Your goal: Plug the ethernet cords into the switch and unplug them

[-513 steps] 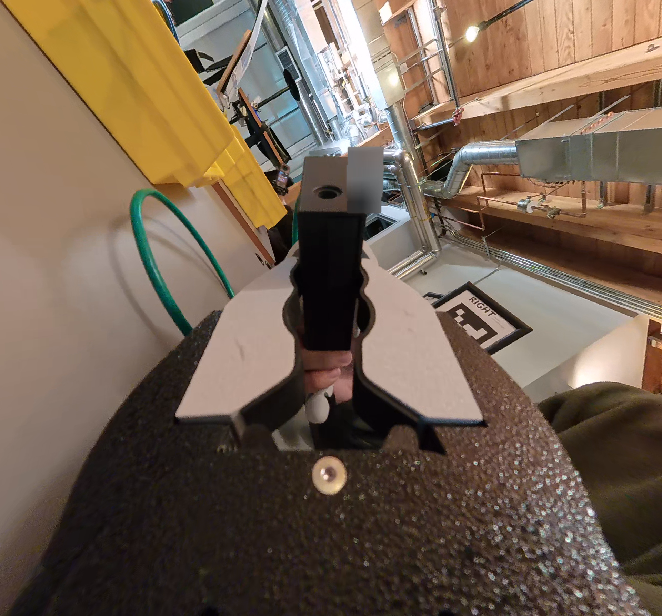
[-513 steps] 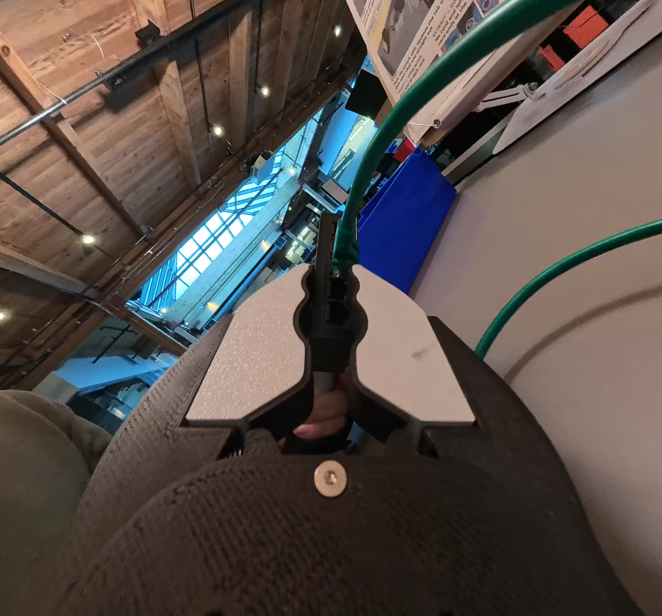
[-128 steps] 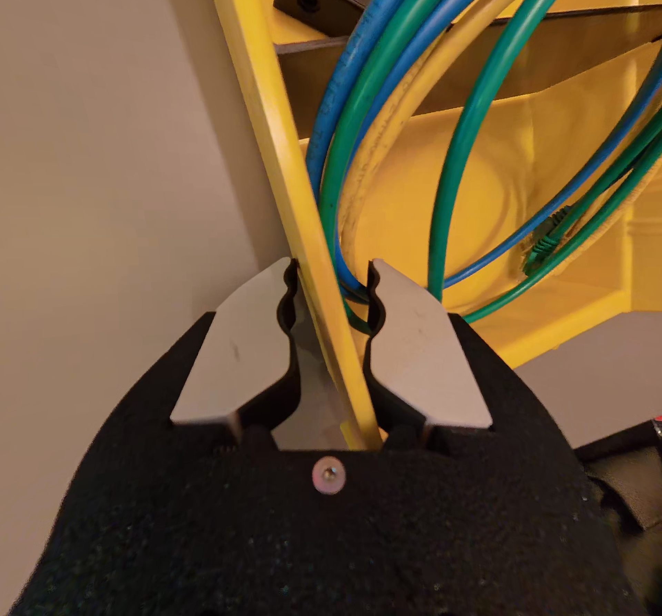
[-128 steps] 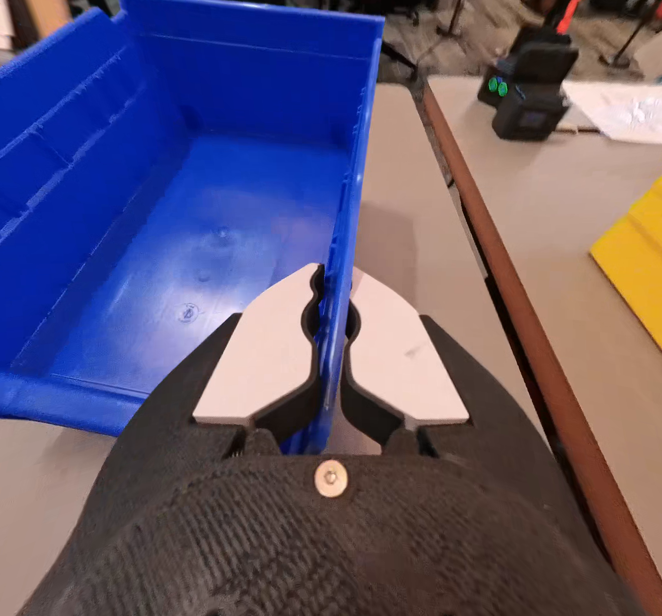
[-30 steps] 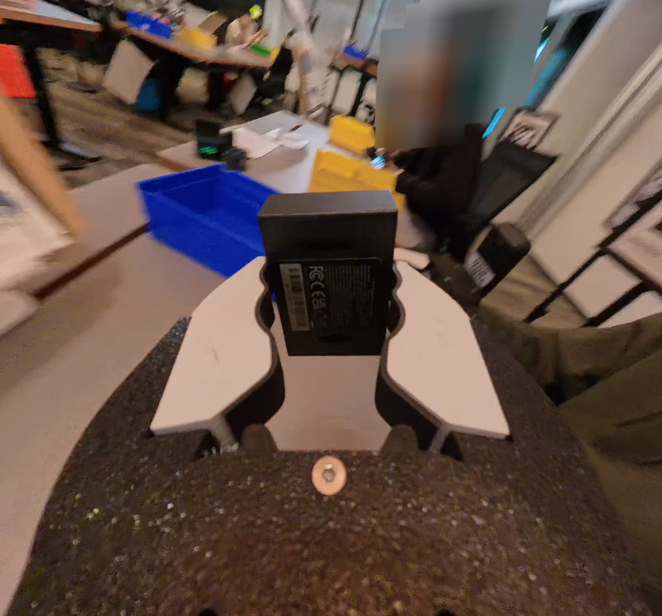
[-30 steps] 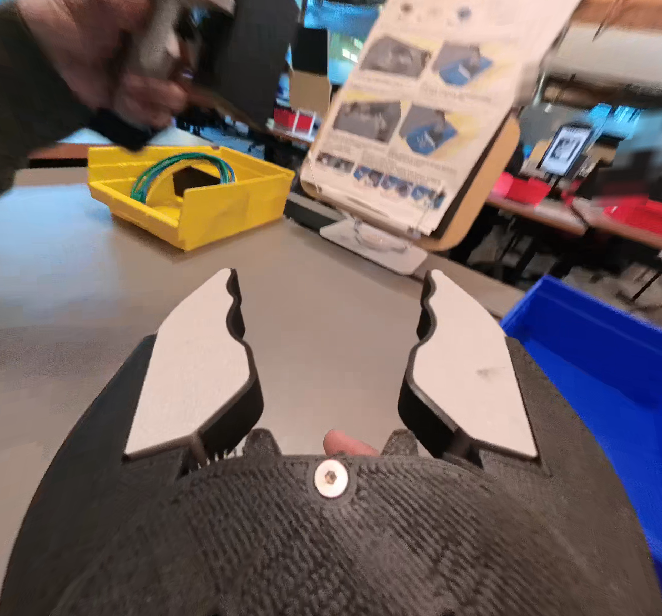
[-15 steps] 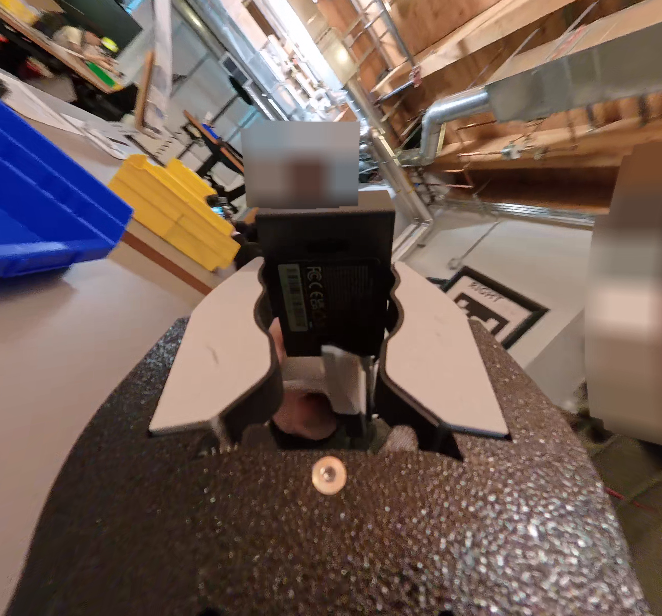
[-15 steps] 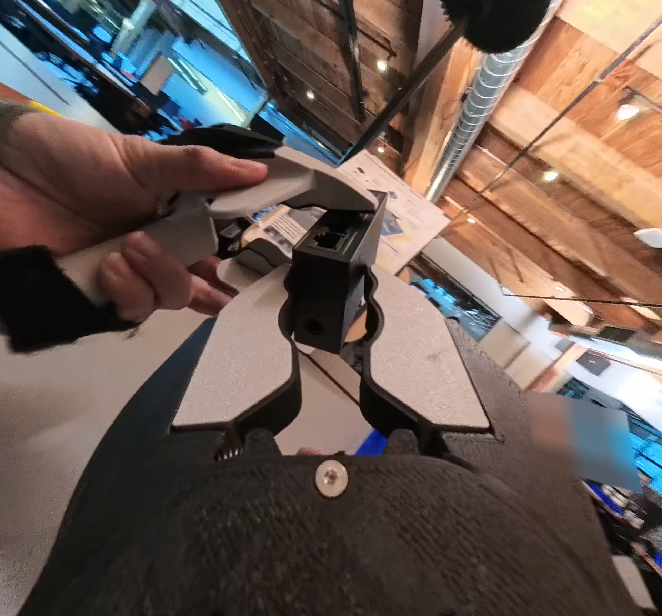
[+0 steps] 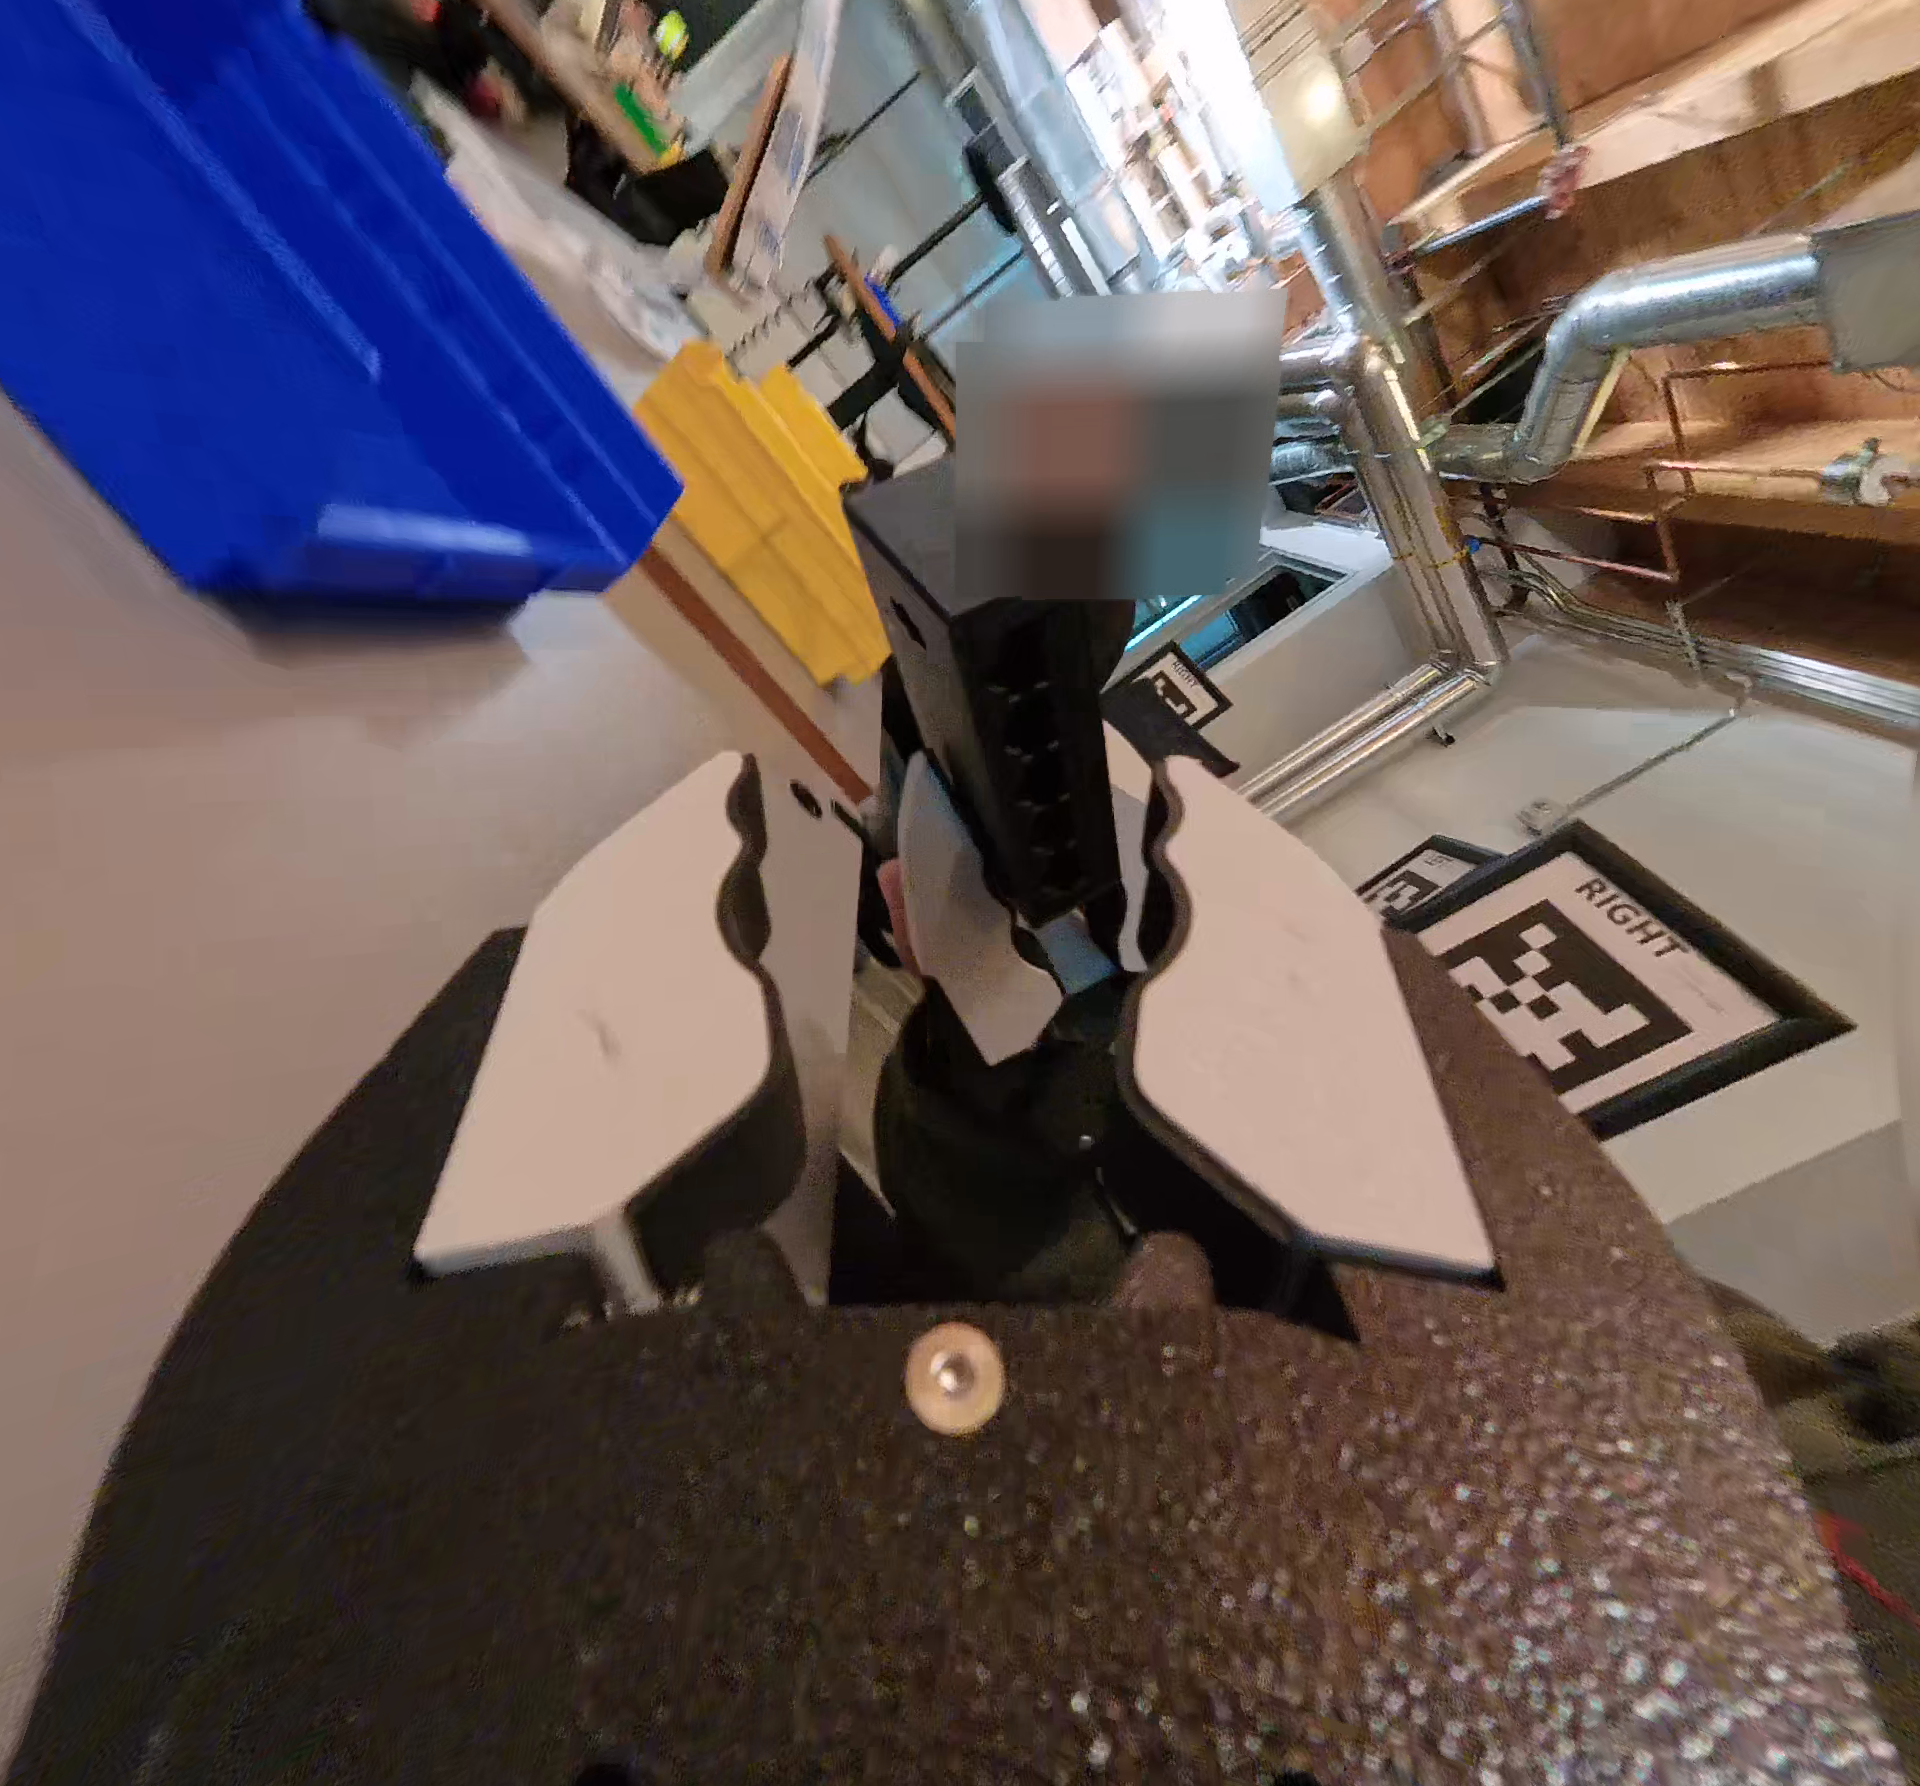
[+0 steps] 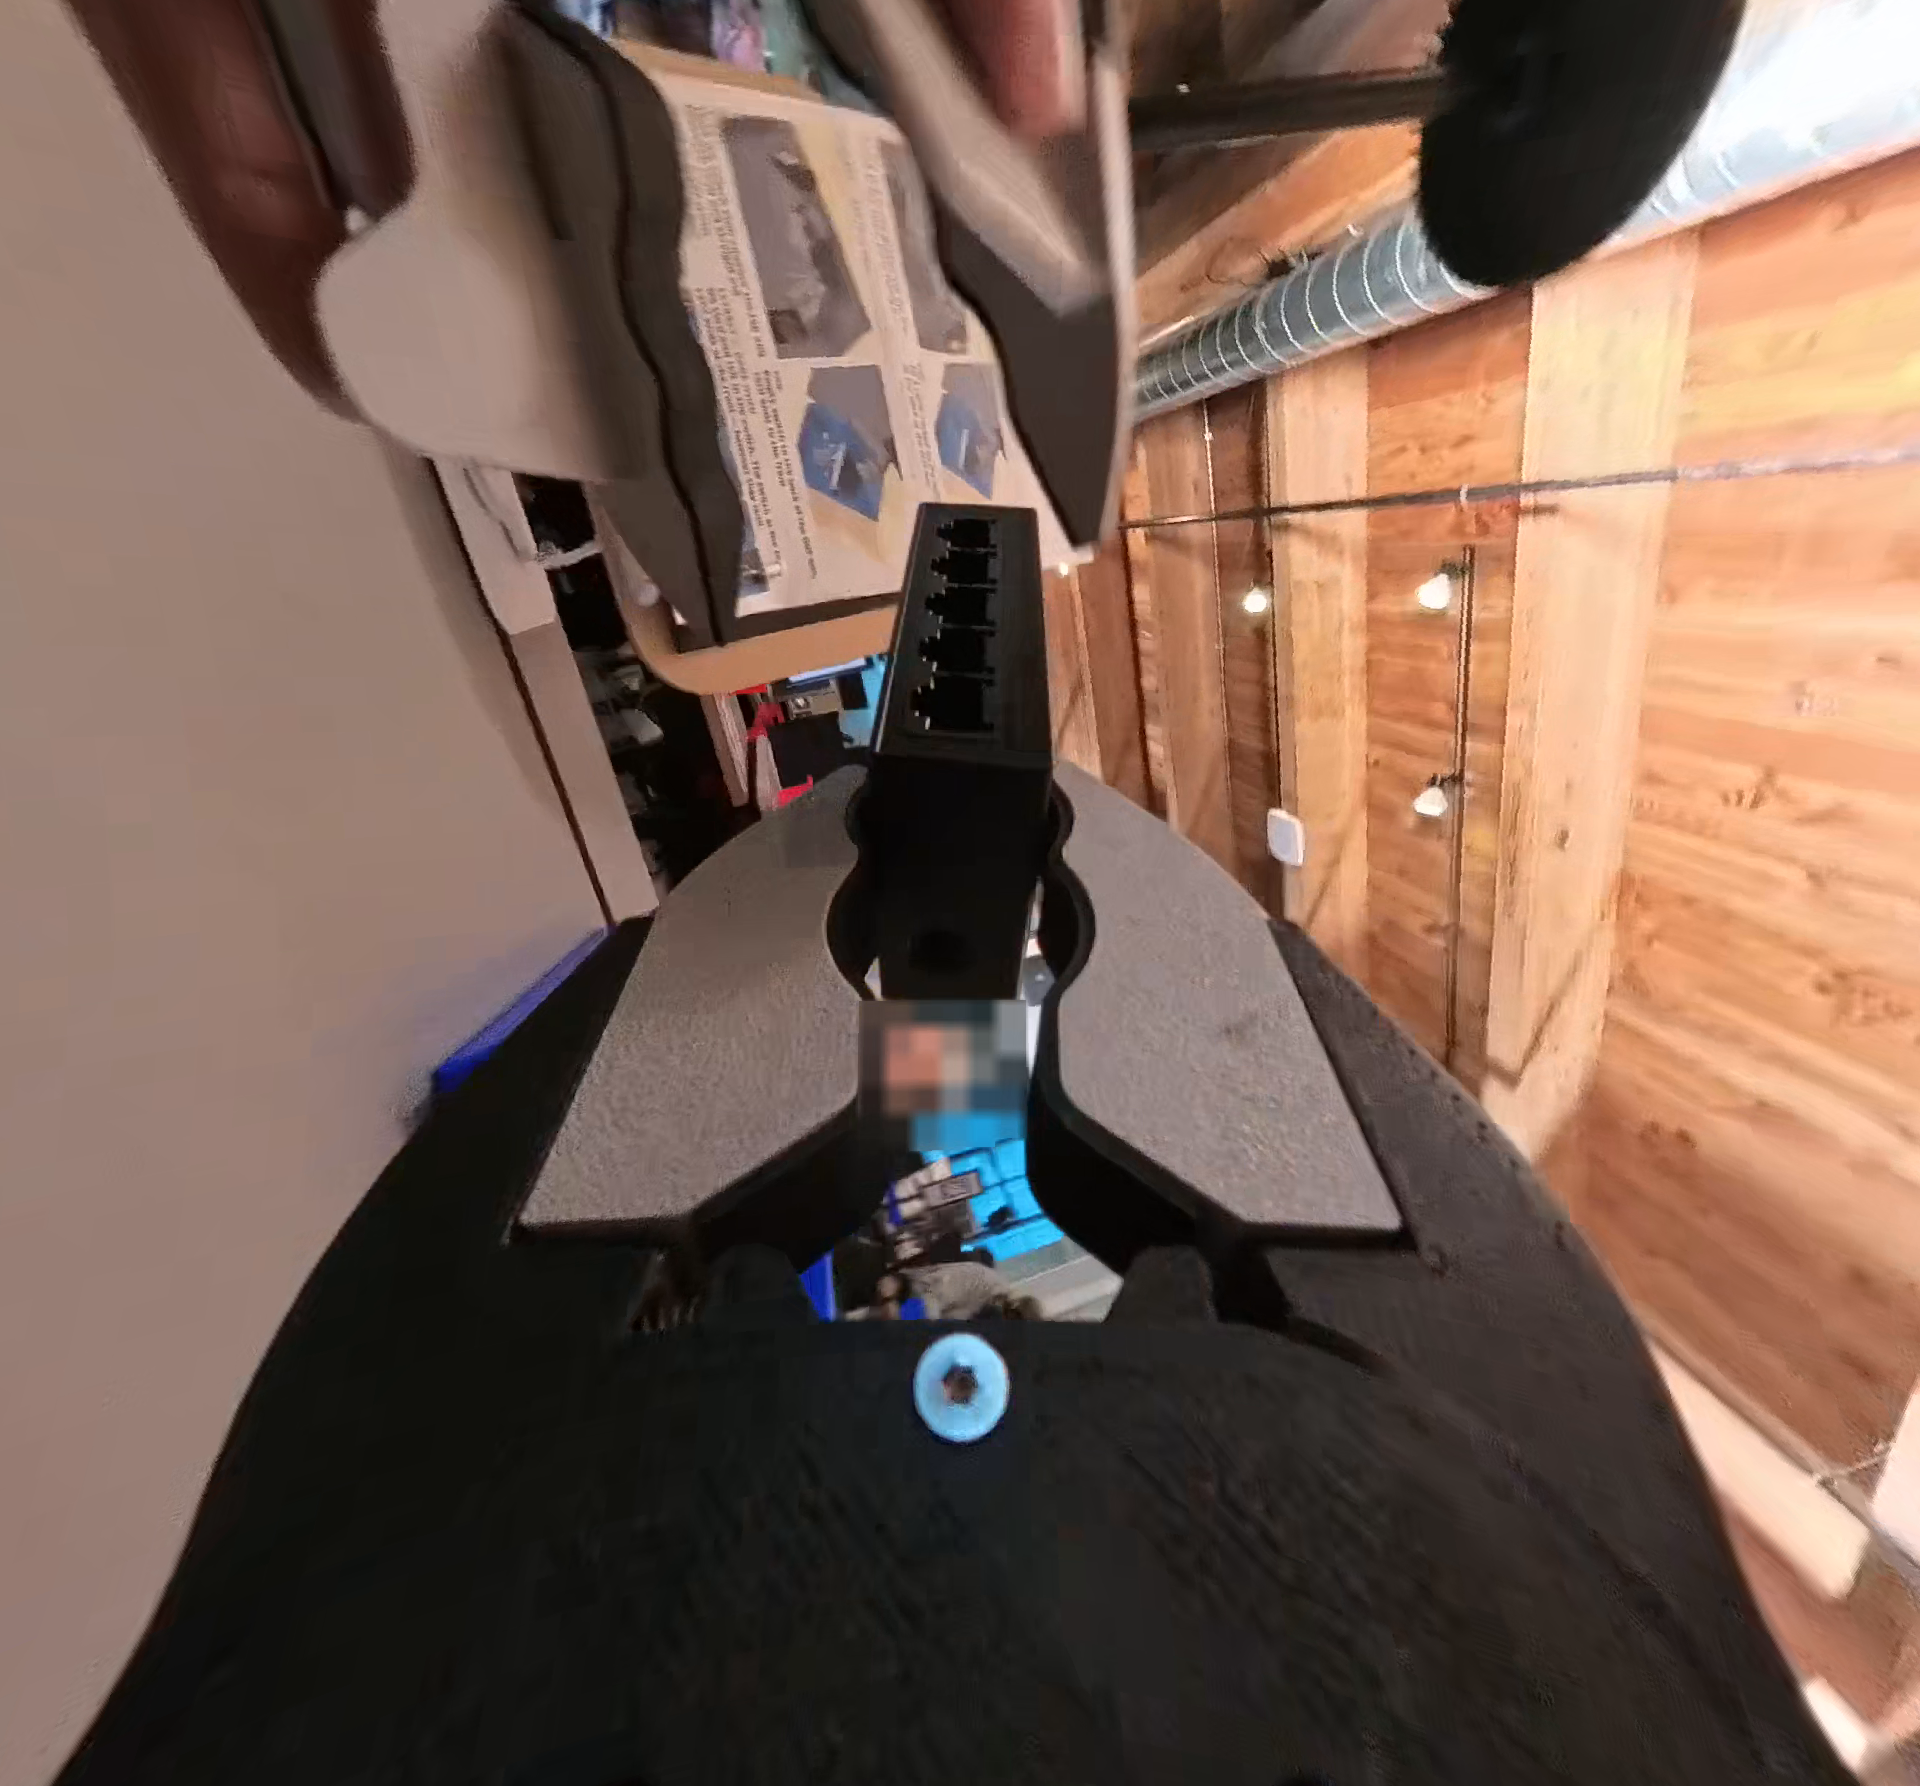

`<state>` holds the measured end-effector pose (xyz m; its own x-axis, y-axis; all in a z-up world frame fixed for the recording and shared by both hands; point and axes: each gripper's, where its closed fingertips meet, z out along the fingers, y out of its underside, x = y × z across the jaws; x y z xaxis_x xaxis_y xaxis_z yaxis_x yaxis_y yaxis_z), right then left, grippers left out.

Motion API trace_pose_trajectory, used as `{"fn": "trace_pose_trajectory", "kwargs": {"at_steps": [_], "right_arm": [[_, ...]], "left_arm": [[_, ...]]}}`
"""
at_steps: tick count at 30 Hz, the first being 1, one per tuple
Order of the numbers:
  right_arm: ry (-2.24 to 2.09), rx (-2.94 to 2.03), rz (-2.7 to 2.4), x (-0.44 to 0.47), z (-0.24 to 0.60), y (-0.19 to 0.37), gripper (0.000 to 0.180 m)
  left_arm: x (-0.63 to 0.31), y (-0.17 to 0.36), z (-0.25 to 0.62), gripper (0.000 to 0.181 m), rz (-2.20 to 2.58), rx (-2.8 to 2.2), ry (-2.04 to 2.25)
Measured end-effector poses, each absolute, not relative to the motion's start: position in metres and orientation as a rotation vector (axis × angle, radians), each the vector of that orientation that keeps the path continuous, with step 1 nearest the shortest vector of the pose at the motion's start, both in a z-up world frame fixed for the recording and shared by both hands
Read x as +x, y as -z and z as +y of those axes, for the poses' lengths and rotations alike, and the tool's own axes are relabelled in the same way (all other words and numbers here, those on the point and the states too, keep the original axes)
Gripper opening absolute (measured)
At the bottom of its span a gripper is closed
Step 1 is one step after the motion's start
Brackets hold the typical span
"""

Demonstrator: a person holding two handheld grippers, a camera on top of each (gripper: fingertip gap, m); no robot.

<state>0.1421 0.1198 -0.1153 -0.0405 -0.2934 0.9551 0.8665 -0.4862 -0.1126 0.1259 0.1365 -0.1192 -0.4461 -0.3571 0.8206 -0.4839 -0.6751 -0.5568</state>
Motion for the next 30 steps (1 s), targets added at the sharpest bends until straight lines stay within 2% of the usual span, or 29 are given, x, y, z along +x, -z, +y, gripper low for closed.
{"fn": "trace_pose_trajectory", "kwargs": {"at_steps": [2, 4, 9, 14, 18, 22, 25, 27, 30], "right_arm": [[1.719, -1.359, -0.755, 0.137, 0.129, 0.129, 0.027], [1.713, -1.372, -0.801, 0.131, 0.136, 0.139, 0.027], [1.454, -1.512, -0.791, 0.132, 0.145, 0.164, 0.033], [0.752, -1.493, -0.262, 0.131, 0.143, 0.144, 0.086], [0.387, -1.481, 0.077, 0.142, 0.148, 0.147, 0.108], [0.357, -1.546, 0.104, 0.144, 0.156, 0.166, 0.109], [0.398, -1.465, 0.095, 0.142, 0.151, 0.156, 0.087], [0.437, -1.451, 0.07, 0.142, 0.147, 0.153, 0.066], [0.444, -1.463, 0.067, 0.144, 0.146, 0.156, 0.065]], "left_arm": [[0.126, 0.122, 0.133, 0.063, -1.15, 1.574, -2.255], [0.128, 0.133, 0.134, 0.037, -1.059, 1.588, -2.175], [0.136, 0.156, 0.146, 0.029, -0.868, 1.593, -2.106], [0.142, 0.157, 0.168, 0.027, -0.718, 1.59, -2.115], [0.145, 0.16, 0.168, 0.027, -0.82, 1.685, -2.082], [0.146, 0.152, 0.156, 0.028, -0.885, 1.687, -2.072], [0.147, 0.149, 0.15, 0.027, -0.917, 1.705, -2.077], [0.147, 0.147, 0.147, 0.027, -0.912, 1.709, -2.09], [0.148, 0.149, 0.146, 0.027, -0.924, 1.74, -2.1]]}}
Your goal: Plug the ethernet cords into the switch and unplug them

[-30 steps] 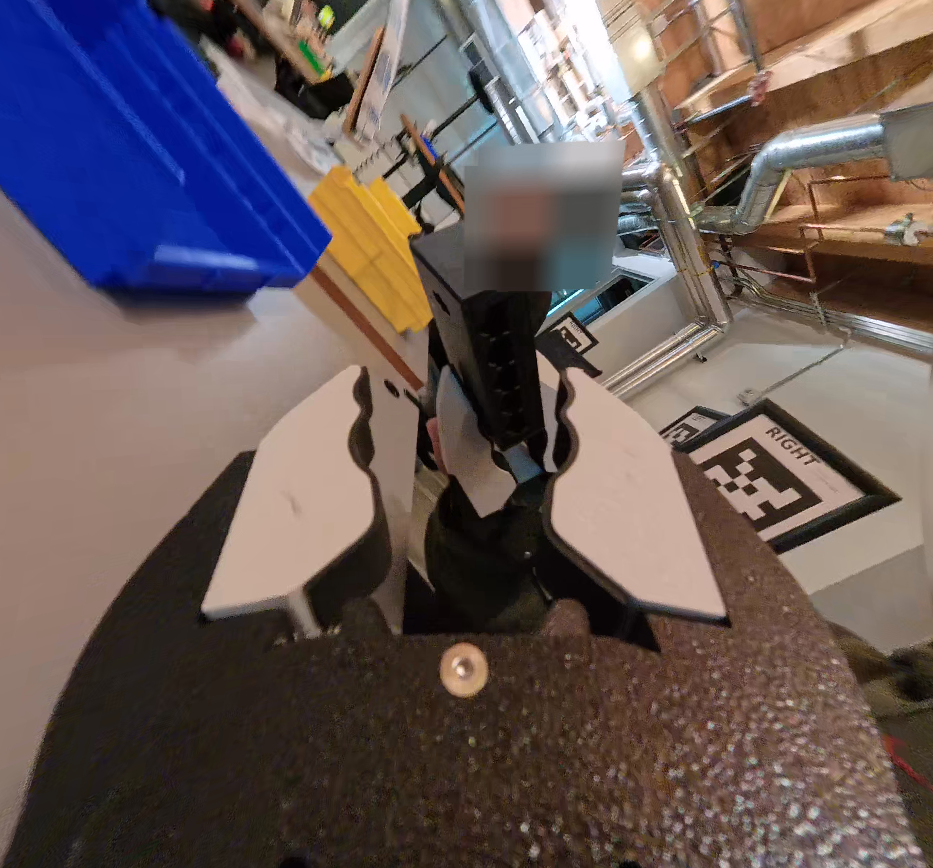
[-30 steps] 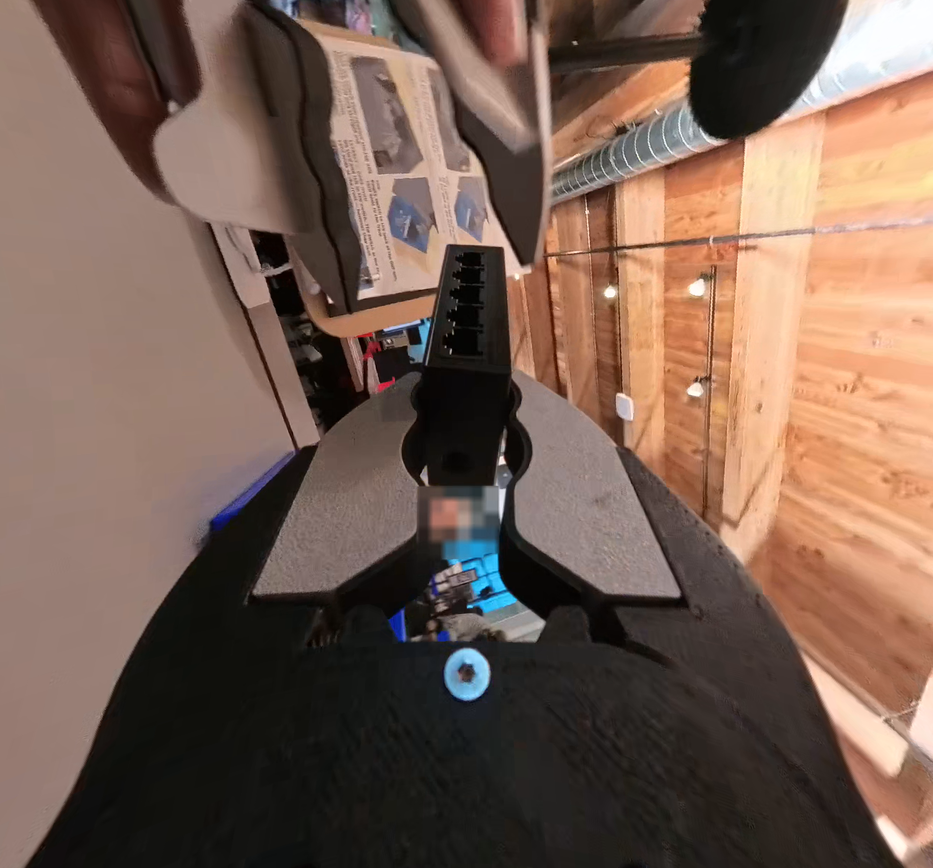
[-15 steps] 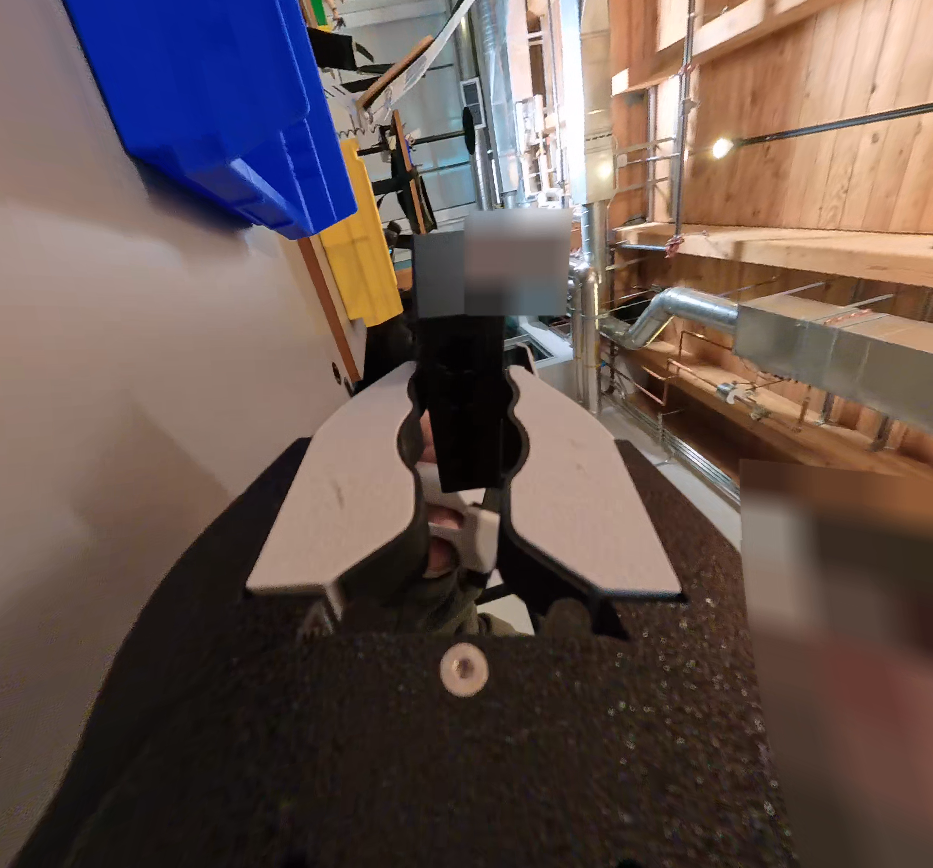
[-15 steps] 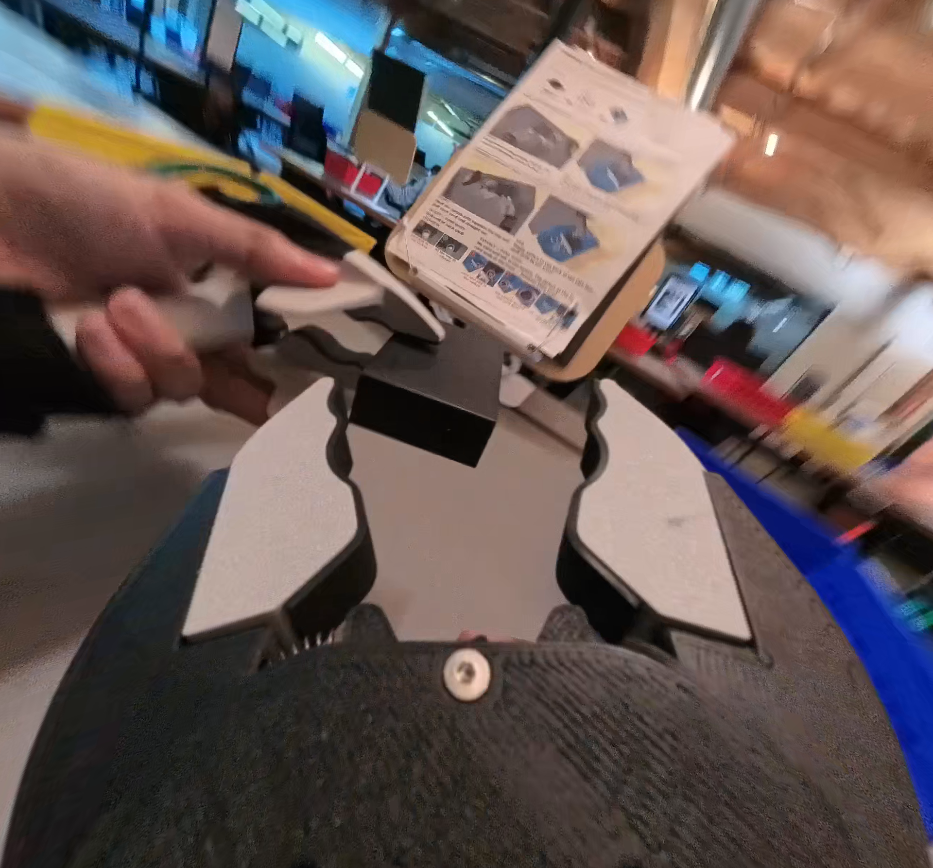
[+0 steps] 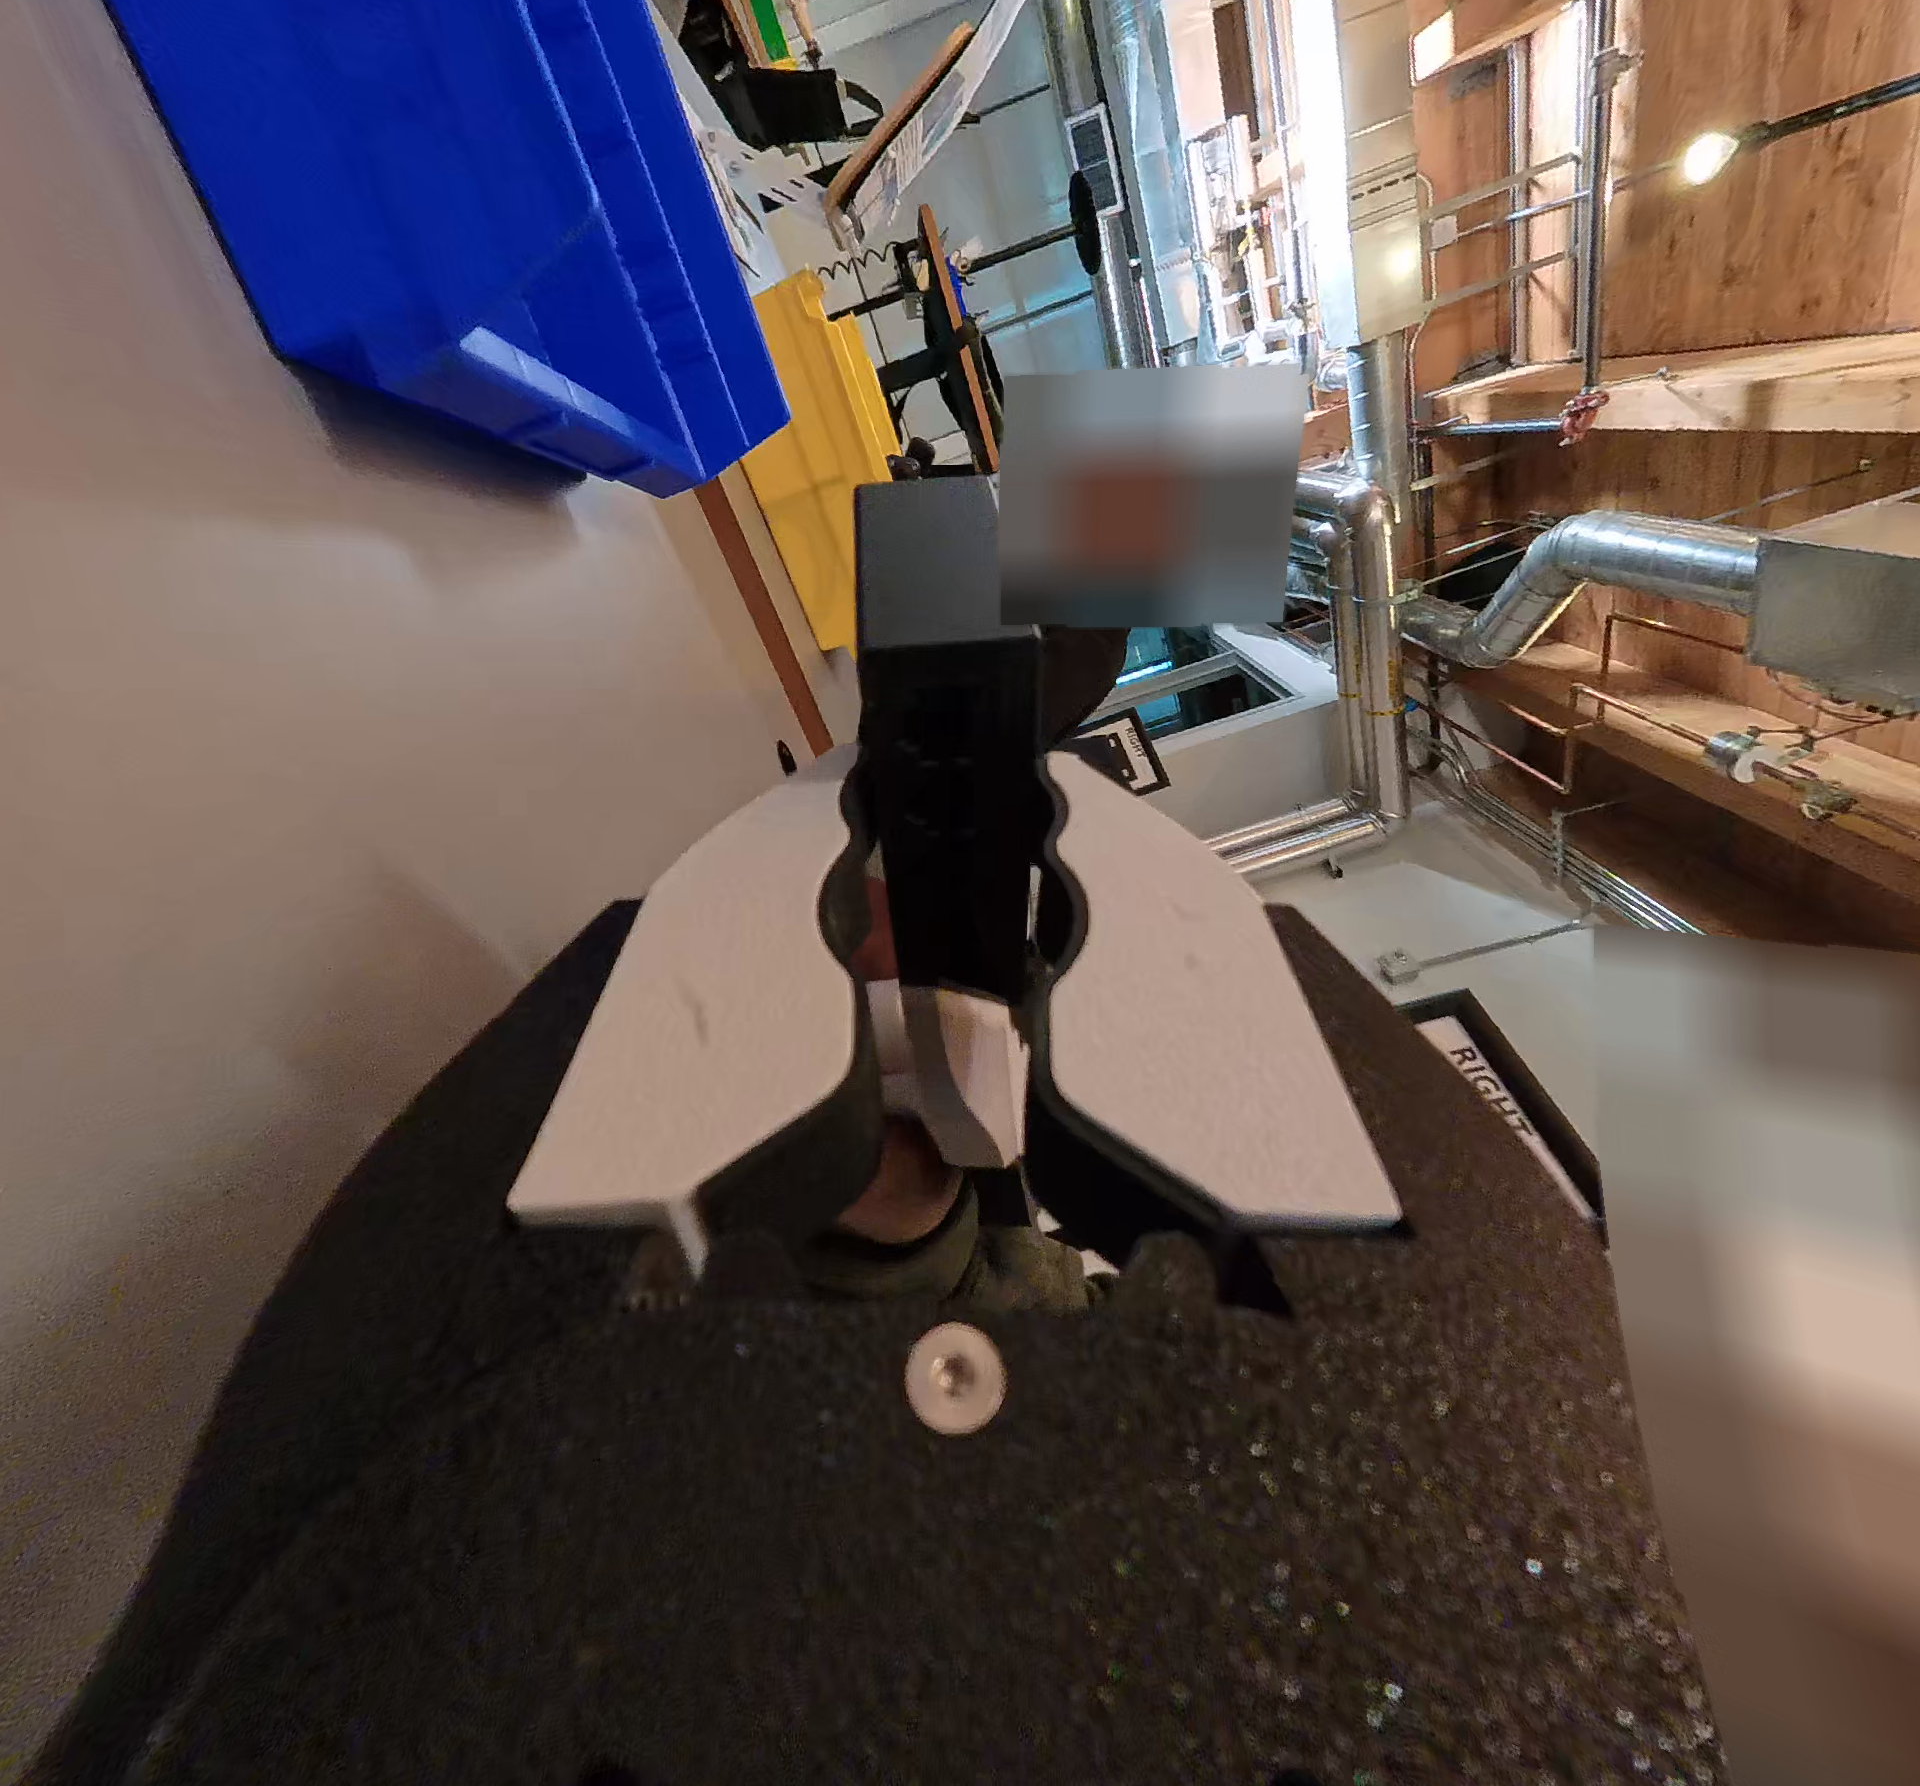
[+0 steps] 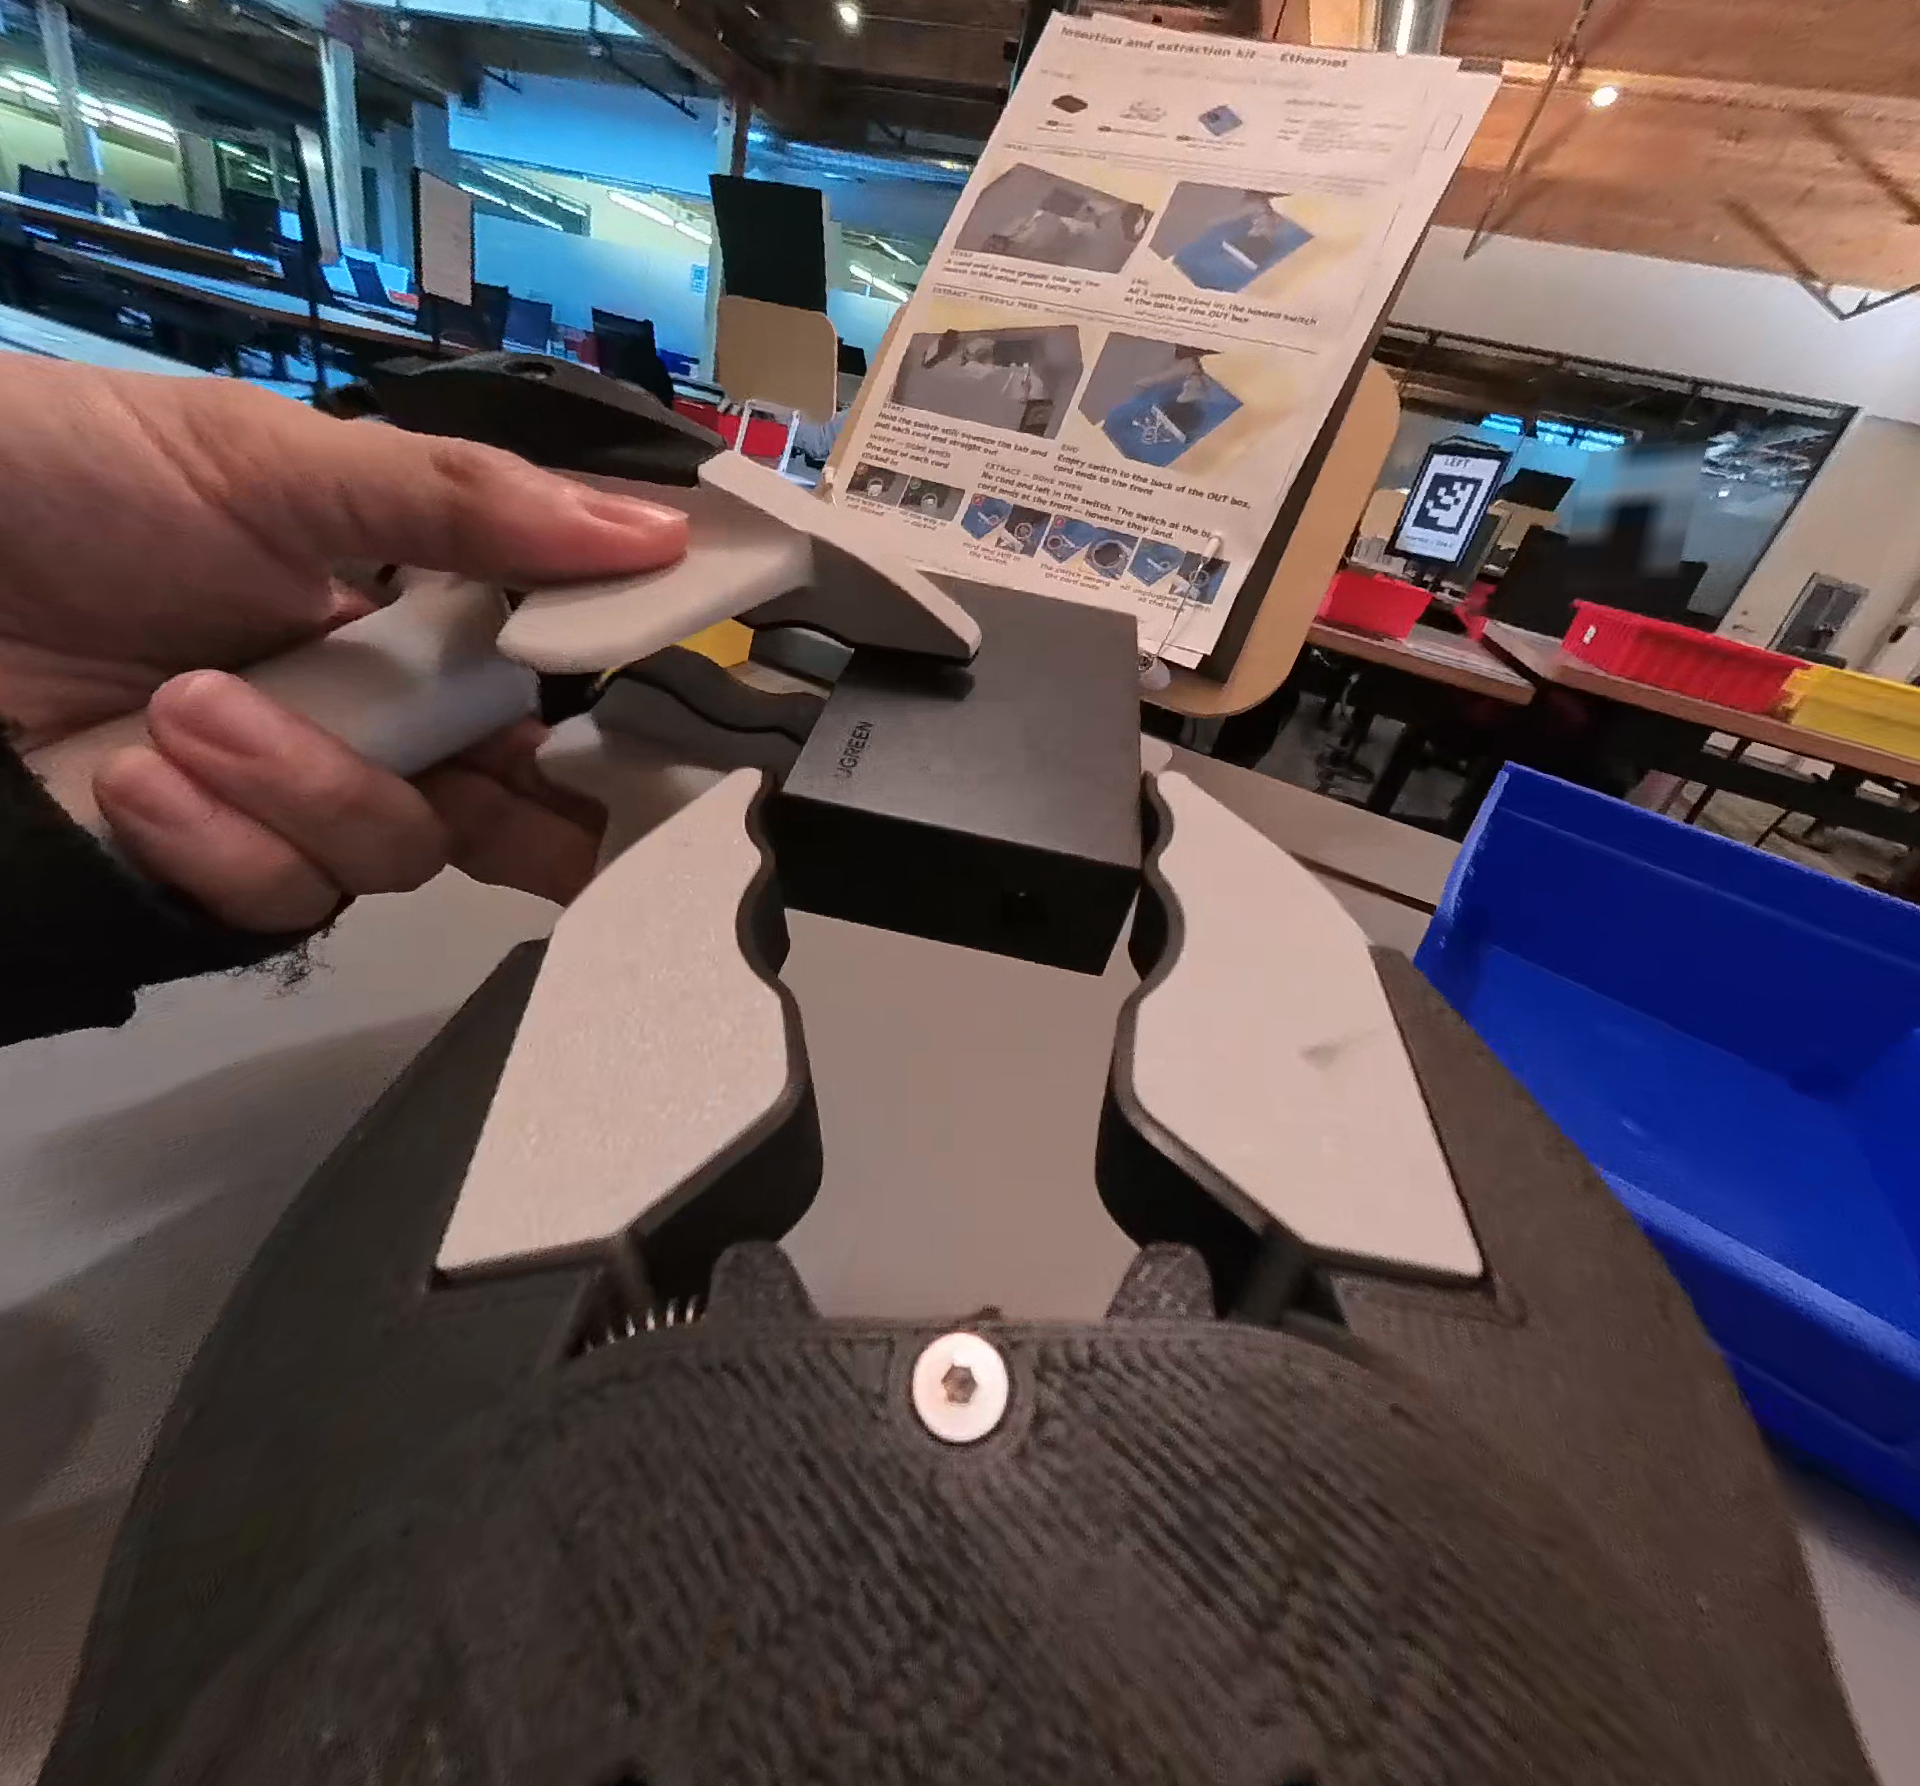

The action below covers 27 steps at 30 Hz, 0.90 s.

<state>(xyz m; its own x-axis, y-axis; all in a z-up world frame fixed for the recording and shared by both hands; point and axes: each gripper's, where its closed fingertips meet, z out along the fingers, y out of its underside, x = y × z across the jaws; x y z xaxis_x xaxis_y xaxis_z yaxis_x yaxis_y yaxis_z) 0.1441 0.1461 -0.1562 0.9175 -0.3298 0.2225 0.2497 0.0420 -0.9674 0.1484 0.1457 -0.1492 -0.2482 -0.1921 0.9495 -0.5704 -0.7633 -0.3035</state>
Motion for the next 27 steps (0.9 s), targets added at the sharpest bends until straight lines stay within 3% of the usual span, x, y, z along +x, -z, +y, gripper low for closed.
{"fn": "trace_pose_trajectory", "kwargs": {"at_steps": [10, 16, 19, 27], "right_arm": [[0.095, -1.416, 0.072, 0.132, 0.146, 0.154, 0.063], [0.118, -1.494, 0.091, 0.137, 0.152, 0.175, 0.063], [0.123, -1.497, 0.133, 0.139, 0.155, 0.178, 0.077], [0.211, -1.514, 0.102, 0.139, 0.154, 0.178, 0.066]], "left_arm": [[0.148, 0.143, 0.156, 0.041, -1.093, 1.731, -2.082], [0.151, 0.162, 0.158, 0.03, -1.179, 1.905, -1.93], [0.153, 0.162, 0.156, 0.027, -1.157, 1.904, -1.92], [0.157, 0.164, 0.156, 0.027, -1.147, 1.913, -1.917]]}}
